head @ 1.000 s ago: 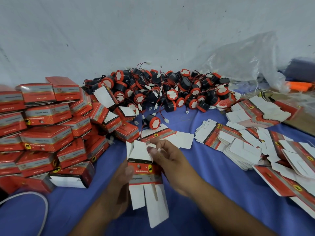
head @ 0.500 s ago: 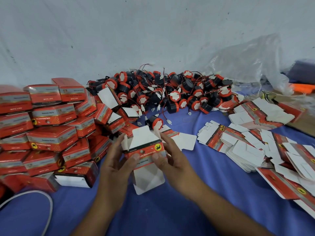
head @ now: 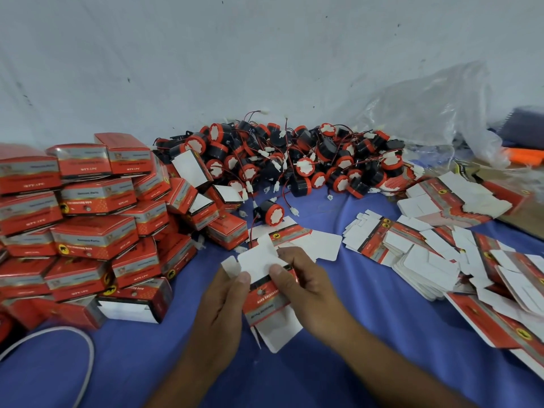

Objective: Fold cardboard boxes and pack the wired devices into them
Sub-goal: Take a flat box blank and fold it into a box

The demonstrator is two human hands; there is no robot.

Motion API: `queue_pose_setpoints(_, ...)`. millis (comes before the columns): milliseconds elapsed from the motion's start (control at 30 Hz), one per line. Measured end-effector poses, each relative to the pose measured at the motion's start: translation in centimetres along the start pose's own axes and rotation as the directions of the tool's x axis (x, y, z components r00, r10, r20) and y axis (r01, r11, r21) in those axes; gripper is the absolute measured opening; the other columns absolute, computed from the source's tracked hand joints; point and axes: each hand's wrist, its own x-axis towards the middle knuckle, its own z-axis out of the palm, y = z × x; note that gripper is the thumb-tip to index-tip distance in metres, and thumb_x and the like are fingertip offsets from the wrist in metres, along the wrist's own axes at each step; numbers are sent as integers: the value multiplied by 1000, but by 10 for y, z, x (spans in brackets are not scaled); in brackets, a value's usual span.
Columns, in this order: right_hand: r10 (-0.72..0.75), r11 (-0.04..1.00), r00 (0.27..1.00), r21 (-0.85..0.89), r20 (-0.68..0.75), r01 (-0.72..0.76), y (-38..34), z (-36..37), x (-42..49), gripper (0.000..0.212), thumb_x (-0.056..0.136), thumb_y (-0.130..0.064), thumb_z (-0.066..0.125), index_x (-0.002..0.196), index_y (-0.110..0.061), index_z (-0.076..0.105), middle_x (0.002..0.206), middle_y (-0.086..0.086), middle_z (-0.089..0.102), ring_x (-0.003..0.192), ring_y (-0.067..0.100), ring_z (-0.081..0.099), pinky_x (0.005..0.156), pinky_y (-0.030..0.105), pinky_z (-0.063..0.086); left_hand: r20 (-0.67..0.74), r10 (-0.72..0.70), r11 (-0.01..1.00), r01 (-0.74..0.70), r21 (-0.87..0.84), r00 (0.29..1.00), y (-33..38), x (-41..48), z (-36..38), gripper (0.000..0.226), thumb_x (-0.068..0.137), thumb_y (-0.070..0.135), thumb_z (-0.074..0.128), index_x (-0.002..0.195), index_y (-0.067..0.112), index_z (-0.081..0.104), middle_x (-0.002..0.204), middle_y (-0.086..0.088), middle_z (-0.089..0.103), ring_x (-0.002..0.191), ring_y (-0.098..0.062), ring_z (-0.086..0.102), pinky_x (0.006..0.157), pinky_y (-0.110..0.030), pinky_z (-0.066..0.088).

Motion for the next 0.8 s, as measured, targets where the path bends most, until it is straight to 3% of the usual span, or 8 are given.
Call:
queue_pose_setpoints(100,-86,996,996,27,-37,87,2,0,-2,23,93,-40,56,99,-20,64,111,-3,59,105,26,59,92,50,50,-22,44,999,-43,8,999,3,-2,4,31,88,33,55,116,40,66,113,7,70,106,-15,66,78,-25,57)
queue_pose_setpoints(200,-86,990,996,106,-19,88,1,-3,1,21,94,-32,55,103,-17,66,119,-3,59,113,23,58,96,39,48,-12,143,989,-143,28,990,5,-6,9,61,90,39,56,144,53,34,140,14,56,126,-10,57,91,-28,55)
queue_pose_setpoints(267,-47,991,998,131,47,40,-1,-8,4,17,98,-25,56,108,-17,66,127,-4,60,121,21,57,103,40,47,-24,166,984,-164,65,986,6,-6,9,69,91,44,56,147,58,18,148,17,48,132,-9,52,94,-29,53)
queue_pose_setpoints(367,40,976,994,207,98,-60,-1,-19,7,18,97,-23,60,108,-10,64,143,-9,55,135,20,50,112,50,41,38,226,912,-225,344,973,7,-4,6,59,94,49,52,149,49,30,148,26,43,137,0,42,102,-19,44)
queue_pose_setpoints(467,125,897,978,401,169,-184,-5,-20,5,49,92,-27,65,120,10,53,154,4,44,137,26,48,114,46,39,198,343,748,-394,534,918,4,-3,6,53,99,42,49,148,24,44,152,15,43,141,-17,40,110,-26,38)
queue_pose_setpoints(600,163,765,962,587,221,-264,-11,-11,0,69,80,-37,67,136,0,49,132,18,58,119,30,56,109,51,40,253,272,816,-362,451,928,1,-7,10,58,99,51,47,152,28,37,154,13,39,147,-21,29,113,-36,37)
queue_pose_setpoints(733,159,808,974,546,163,-223,-12,-8,-2,63,83,-20,65,125,20,42,136,25,52,111,36,55,95,51,45,246,162,960,-210,183,956,10,-7,6,69,87,45,68,144,55,31,151,15,43,142,-9,39,107,-24,41)
queue_pose_setpoints(800,164,773,972,591,169,-233,-14,-12,-1,71,75,-18,69,121,26,38,137,26,51,109,40,54,96,60,43,255,163,950,-221,222,953,11,-7,5,75,79,43,76,141,53,36,148,12,44,137,-11,45,104,-30,45)
